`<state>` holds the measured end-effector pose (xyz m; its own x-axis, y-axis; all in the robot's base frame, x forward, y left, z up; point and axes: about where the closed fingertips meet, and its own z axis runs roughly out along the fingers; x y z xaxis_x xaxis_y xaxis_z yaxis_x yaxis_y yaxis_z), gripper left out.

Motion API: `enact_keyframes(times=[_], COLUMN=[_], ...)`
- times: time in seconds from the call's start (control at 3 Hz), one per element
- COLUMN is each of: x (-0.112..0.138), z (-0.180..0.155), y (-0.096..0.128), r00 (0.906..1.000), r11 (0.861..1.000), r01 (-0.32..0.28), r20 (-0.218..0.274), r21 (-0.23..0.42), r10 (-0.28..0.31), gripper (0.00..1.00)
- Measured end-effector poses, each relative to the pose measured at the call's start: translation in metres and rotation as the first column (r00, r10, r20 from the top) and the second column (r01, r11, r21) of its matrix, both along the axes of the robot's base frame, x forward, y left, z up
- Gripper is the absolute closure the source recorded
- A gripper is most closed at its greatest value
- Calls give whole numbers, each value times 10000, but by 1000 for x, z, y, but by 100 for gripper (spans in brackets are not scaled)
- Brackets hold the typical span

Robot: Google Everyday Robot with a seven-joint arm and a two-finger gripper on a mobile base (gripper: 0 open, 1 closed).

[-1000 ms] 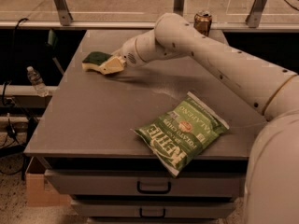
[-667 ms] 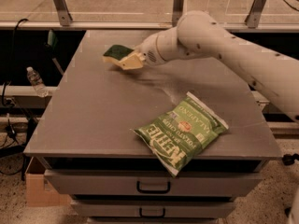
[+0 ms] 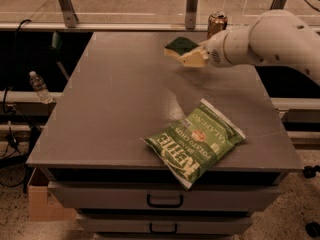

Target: Move sponge near orange can

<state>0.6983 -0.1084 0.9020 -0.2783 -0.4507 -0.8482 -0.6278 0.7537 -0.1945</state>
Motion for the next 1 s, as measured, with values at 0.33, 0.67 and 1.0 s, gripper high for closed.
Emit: enact_keyframes(times=[0.33, 0.67, 1.0], x=[19, 36, 45], z=[-5, -21, -37], y=[-49, -81, -105], r00=[9951, 9867, 9771], r11=[9951, 9877, 9807], r01=[985, 1565, 1956], r20=[-83, -434, -846], r21=[-33, -1, -30], r10=[-985, -1564, -1951], gripper=[100, 93, 77])
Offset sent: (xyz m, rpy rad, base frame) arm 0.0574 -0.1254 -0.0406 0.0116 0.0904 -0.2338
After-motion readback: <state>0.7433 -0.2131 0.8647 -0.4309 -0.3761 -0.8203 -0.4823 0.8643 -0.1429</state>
